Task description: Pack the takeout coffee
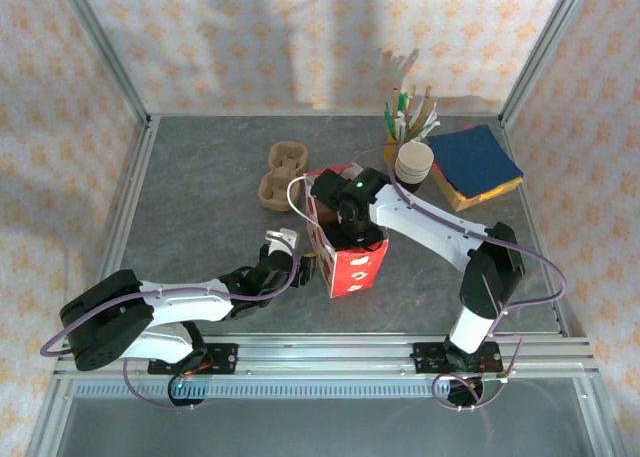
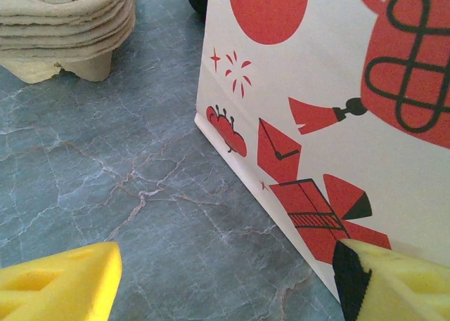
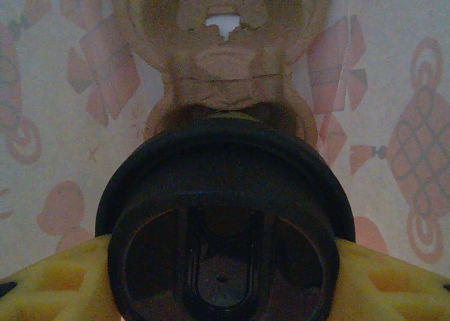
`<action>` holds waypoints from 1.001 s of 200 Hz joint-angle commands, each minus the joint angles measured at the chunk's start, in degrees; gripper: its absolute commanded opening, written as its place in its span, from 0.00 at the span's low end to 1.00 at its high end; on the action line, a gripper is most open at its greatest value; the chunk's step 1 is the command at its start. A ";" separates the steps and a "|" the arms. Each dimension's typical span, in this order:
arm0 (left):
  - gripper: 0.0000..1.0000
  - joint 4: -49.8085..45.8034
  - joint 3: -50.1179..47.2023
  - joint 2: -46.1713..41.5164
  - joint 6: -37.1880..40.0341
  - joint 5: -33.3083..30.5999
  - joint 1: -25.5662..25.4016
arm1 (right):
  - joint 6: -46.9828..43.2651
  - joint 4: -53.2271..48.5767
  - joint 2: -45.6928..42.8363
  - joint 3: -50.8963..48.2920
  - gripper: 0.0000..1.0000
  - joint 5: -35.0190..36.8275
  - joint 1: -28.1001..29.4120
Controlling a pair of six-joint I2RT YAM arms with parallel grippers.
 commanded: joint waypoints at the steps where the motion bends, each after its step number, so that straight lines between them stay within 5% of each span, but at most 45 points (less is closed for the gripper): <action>1: 0.81 -1.00 0.50 -0.67 -0.07 -1.29 -0.54 | -0.72 -0.03 0.51 -0.88 0.48 0.44 0.16; 200: 0.81 -2.32 1.38 -0.58 -0.07 -1.88 -0.64 | -1.11 1.01 0.77 -1.94 0.48 0.19 0.18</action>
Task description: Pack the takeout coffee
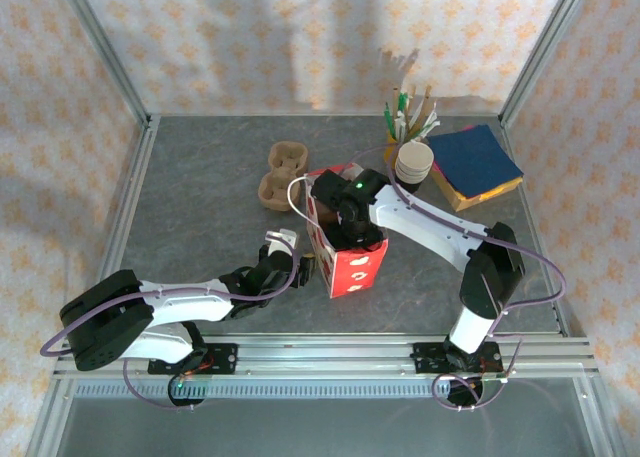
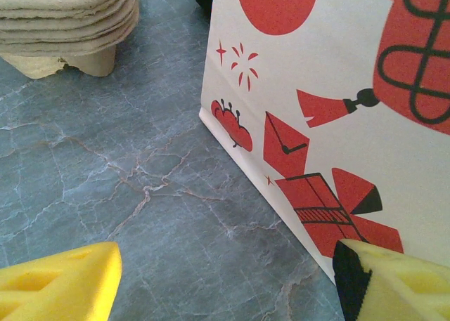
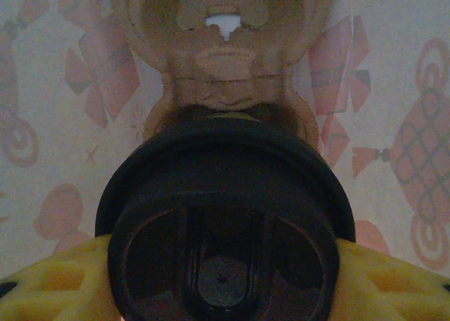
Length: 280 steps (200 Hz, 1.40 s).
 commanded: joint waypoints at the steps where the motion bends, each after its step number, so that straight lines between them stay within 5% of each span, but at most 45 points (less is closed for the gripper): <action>1: 0.81 -1.51 1.38 -0.58 -0.07 -1.71 -0.58 | -0.88 0.29 0.77 -1.26 0.48 0.19 0.18; 280: 0.80 -2.57 1.39 -1.02 -0.60 -2.28 -0.61 | -2.41 3.69 3.71 -5.57 0.49 -1.94 -0.29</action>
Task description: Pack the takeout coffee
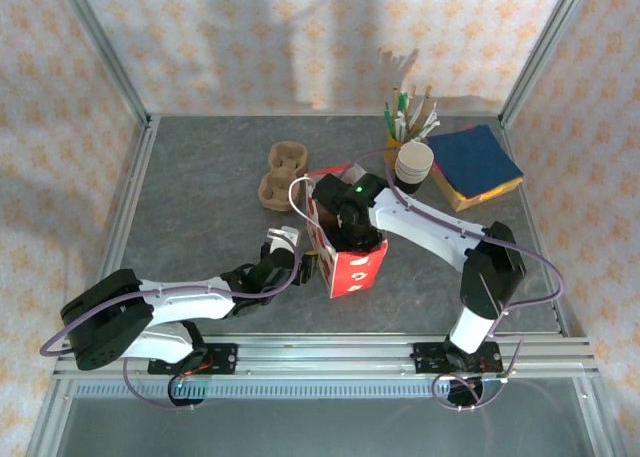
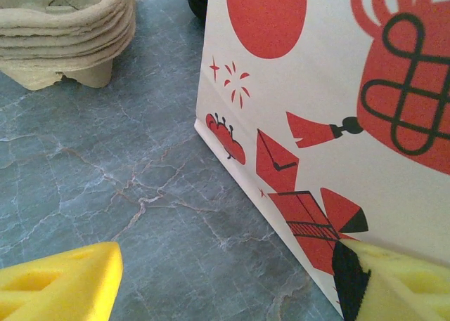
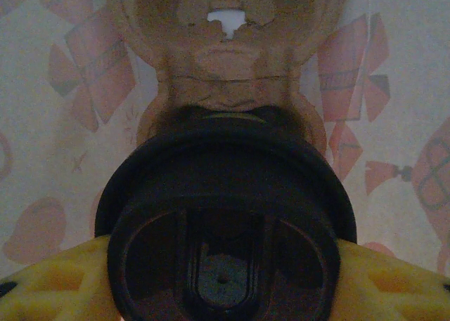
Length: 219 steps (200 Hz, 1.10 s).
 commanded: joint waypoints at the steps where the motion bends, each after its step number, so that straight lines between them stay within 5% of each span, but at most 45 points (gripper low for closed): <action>1: 0.80 -1.08 -0.56 -1.37 -0.47 -2.02 -0.63 | -1.11 0.56 3.69 -2.31 0.49 -1.04 -0.06; 167: 0.80 -0.37 -2.37 -2.81 -0.91 -2.71 -0.66 | -1.65 -1.95 6.30 3.84 0.50 -0.26 -0.08; 219: 0.80 -0.46 -2.24 -2.78 -0.95 -2.71 -0.59 | -1.56 -2.12 5.27 4.51 0.58 0.21 0.09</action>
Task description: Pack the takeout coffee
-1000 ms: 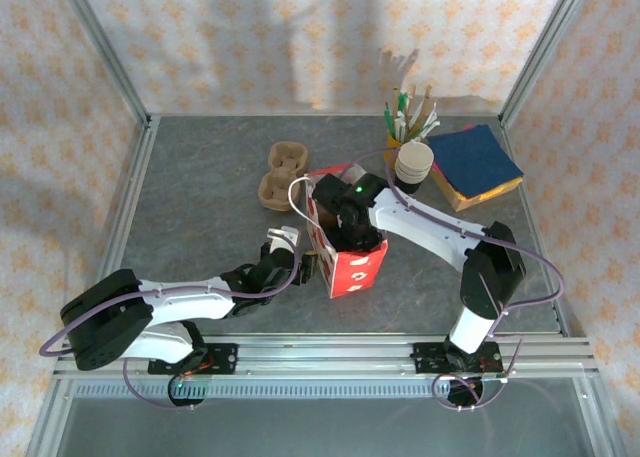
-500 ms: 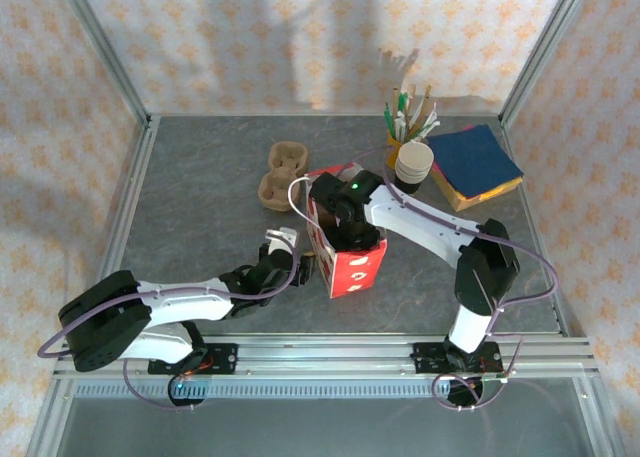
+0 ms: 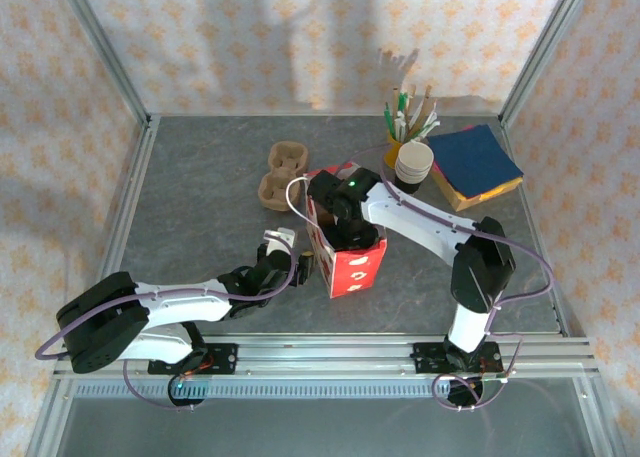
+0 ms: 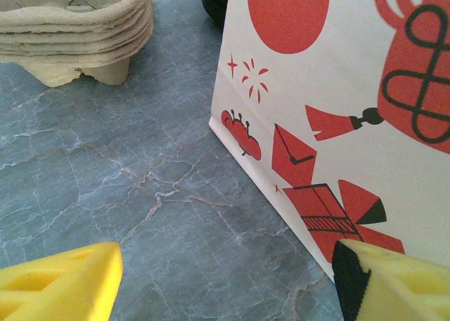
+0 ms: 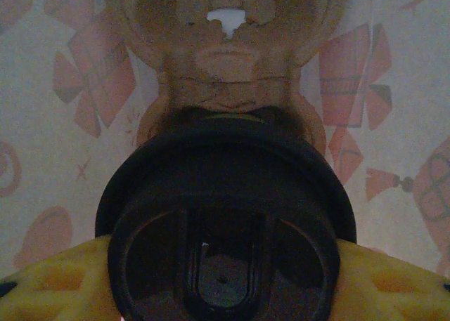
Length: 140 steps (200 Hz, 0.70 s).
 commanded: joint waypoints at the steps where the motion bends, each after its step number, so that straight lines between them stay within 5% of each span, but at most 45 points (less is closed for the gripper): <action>1: 0.80 -0.48 -0.66 -1.14 -0.91 -1.42 -0.57 | -0.71 1.35 1.74 -0.32 0.58 0.19 0.05; 140: 0.80 -0.86 0.04 -0.66 -0.56 -1.74 -0.65 | -0.71 -0.63 0.29 2.26 0.83 3.47 0.27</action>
